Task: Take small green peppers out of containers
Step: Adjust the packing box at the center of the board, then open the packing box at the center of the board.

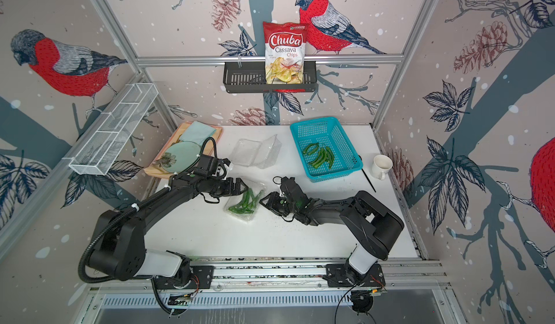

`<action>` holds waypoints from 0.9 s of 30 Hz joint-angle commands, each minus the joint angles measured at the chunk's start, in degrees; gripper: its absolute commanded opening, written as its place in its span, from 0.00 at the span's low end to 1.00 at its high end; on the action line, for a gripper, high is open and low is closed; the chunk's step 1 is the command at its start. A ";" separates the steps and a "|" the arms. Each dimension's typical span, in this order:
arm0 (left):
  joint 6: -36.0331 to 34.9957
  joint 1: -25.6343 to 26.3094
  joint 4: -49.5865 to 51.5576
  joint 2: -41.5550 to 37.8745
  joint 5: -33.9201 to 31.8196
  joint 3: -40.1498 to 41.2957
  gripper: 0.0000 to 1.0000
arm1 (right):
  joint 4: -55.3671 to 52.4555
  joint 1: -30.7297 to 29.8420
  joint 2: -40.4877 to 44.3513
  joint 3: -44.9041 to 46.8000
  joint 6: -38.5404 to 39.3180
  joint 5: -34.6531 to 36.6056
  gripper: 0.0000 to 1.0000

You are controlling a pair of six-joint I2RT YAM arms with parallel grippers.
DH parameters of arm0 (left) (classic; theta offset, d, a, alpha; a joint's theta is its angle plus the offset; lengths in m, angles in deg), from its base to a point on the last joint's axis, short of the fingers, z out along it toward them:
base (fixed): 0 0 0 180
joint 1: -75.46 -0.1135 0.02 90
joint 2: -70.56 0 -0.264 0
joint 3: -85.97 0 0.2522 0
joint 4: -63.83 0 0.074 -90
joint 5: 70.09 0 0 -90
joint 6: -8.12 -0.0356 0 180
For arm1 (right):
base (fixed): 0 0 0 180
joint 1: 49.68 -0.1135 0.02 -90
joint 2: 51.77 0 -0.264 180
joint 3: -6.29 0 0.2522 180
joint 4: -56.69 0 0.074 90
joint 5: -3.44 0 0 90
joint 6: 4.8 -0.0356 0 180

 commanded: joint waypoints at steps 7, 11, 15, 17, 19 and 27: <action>-0.01 1.62 -0.99 0.55 1.72 -0.80 0.97 | -1.31 -0.90 -4.81 -5.70 0.42 0.12 0.36; 0.39 2.02 -1.53 0.07 2.05 -0.02 0.97 | -2.26 -1.00 -5.59 -6.57 0.54 0.52 0.36; 1.60 2.49 -2.64 -0.52 3.45 0.83 0.97 | -1.10 -1.27 -6.24 -6.93 0.79 -0.06 0.41; 2.40 2.96 -3.28 -1.04 4.16 1.14 0.97 | 1.16 -1.42 -6.20 -6.50 0.81 -0.27 0.50; 3.01 3.36 -3.37 -1.59 4.19 1.23 0.97 | 3.19 -1.51 -5.86 -5.78 0.41 -0.18 0.58; 3.65 3.82 -3.29 -2.91 3.59 1.50 0.97 | 8.07 -1.19 -2.58 -1.51 -0.43 1.29 0.64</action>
